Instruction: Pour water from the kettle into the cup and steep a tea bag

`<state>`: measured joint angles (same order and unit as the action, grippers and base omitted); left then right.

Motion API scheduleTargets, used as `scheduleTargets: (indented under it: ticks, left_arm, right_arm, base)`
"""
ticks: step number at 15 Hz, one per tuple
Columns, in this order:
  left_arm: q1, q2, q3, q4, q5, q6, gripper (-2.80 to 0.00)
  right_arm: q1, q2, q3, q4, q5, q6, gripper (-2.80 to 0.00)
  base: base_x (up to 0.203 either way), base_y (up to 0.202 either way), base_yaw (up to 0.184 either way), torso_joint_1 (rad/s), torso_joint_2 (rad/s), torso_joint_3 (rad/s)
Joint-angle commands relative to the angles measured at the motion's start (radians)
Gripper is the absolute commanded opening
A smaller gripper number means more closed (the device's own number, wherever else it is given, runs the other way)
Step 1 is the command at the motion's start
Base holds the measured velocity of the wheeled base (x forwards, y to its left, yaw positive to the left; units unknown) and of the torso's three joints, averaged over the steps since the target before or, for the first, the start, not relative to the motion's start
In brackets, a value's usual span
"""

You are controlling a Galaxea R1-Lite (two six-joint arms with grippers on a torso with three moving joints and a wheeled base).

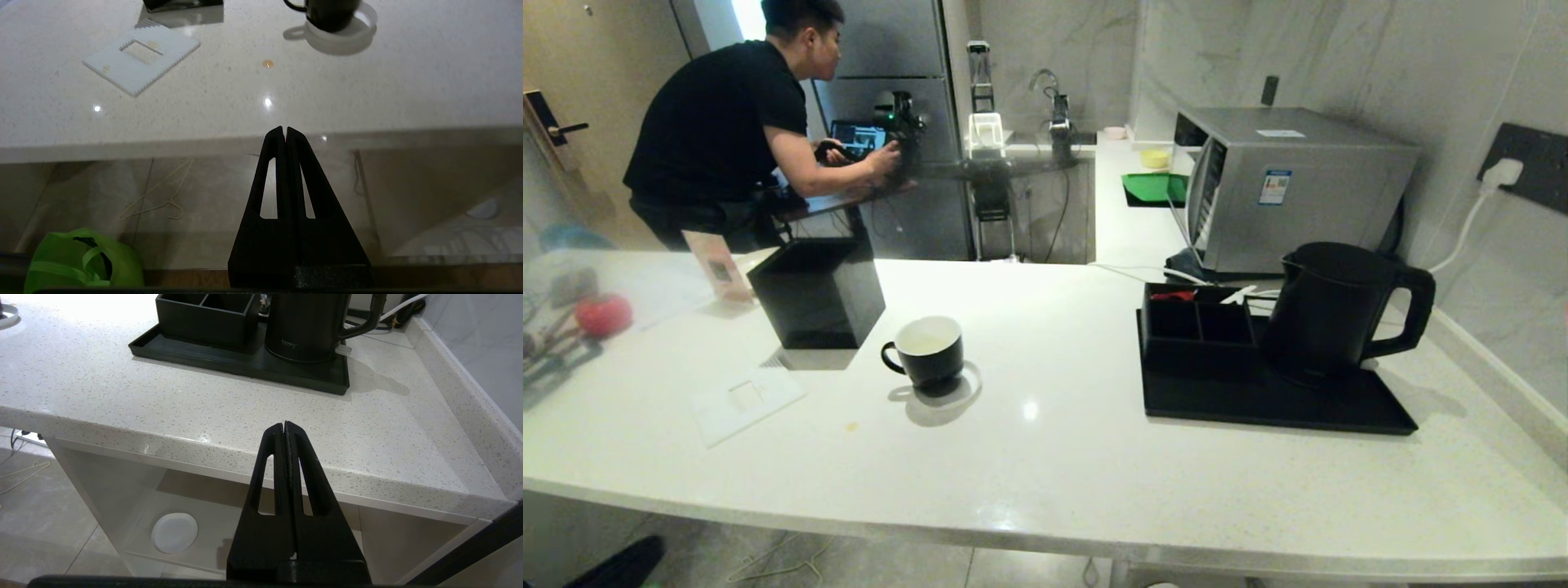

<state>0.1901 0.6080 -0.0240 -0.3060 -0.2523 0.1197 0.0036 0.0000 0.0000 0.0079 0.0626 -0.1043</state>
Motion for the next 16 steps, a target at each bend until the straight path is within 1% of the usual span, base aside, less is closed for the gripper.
scheduleTargets:
  ticks: [1,2,4,5,7,10,16]
  left_arm:
    - [-0.018,-0.22,0.014,0.101,0.01,0.005,-2.8]
    - [-0.052,-0.27,0.017,0.137,0.04,0.005,-2.8]
    - [-0.176,-0.36,0.022,0.187,0.141,0.006,-2.8]
    - [-0.196,-0.416,0.022,0.245,0.172,0.009,-2.8]
    - [-0.19,-0.497,0.023,0.29,0.205,0.006,-2.8]
    - [-0.189,-0.607,0.024,0.301,0.218,-0.023,-2.8]
    - [-0.189,-0.608,0.024,0.303,0.219,-0.029,-2.8]
  right_arm:
    - [-0.001,0.0,0.0,0.001,0.002,0.0,-2.8]
    - [0.001,0.0,0.0,0.0,0.002,0.0,-2.8]
    - [0.001,0.0,0.0,0.0,0.0,-0.002,-2.8]
    - [0.0,0.0,0.0,0.0,0.0,-0.001,-2.8]
    - [-0.001,0.0,0.0,0.0,0.002,-0.001,-2.8]
    - [-0.001,0.0,0.0,0.001,0.0,-0.002,-2.8]
    - [0.0,0.0,0.0,0.0,0.0,-0.001,-2.8]
  base:
    - [0.0,0.0,0.0,0.0,0.0,0.0]
    - [0.0,0.0,0.0,0.0,0.0,0.0]
    - [0.0,0.0,0.0,0.0,0.0,0.0]
    - [0.0,0.0,0.0,0.0,0.0,0.0]
    - [0.0,0.0,0.0,0.0,0.0,0.0]
    - [0.0,0.0,0.0,0.0,0.0,0.0]
    - [0.0,0.0,0.0,0.0,0.0,0.0]
